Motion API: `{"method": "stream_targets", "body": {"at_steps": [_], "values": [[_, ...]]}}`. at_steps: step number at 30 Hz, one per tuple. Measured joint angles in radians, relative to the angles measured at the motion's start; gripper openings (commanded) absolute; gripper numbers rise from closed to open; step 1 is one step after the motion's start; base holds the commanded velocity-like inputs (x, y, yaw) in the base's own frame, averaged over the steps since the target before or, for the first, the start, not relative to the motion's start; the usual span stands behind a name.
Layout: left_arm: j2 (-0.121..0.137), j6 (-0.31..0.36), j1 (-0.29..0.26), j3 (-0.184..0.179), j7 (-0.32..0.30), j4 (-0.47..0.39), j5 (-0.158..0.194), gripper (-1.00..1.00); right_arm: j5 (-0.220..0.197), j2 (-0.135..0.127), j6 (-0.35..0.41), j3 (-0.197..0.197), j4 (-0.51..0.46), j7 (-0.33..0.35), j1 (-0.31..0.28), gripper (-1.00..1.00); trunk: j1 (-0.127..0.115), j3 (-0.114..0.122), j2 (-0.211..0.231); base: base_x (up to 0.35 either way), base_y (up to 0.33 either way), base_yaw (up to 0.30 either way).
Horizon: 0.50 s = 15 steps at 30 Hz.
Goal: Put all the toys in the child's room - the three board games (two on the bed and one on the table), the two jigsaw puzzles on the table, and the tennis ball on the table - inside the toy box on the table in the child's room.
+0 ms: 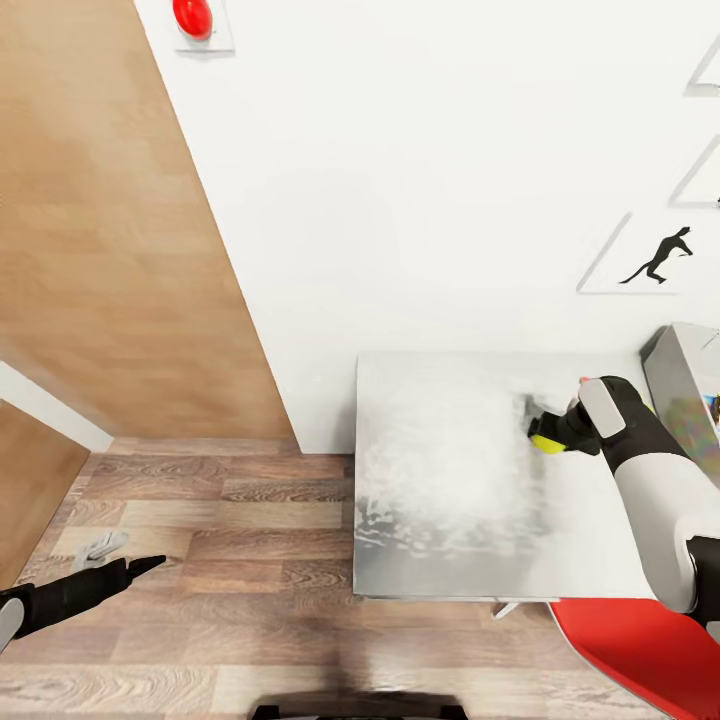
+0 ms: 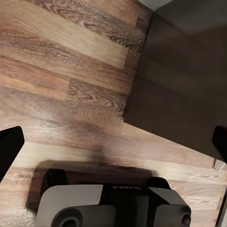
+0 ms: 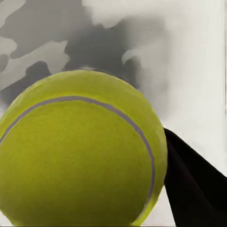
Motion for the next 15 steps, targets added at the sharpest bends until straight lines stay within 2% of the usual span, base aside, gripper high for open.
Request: {"method": "stream_targets", "body": {"at_steps": [11, 15], "values": [[0.000, 0.000, 0.000, 0.000, 0.000, 0.000, 0.000, 1.00, 0.002, 0.000, 0.000, 0.000, 0.000, 0.001, 0.000, -1.00, 0.000, 0.018, 0.000, -0.013, 0.000, 0.000], [0.000, 0.000, 0.000, 0.000, 0.000, 0.000, 0.000, 1.00, 0.001, 0.000, 0.000, 0.000, 0.000, 0.001, 0.000, -1.00, 0.000, 0.024, 0.000, -0.084, 0.000, 0.000]]}}
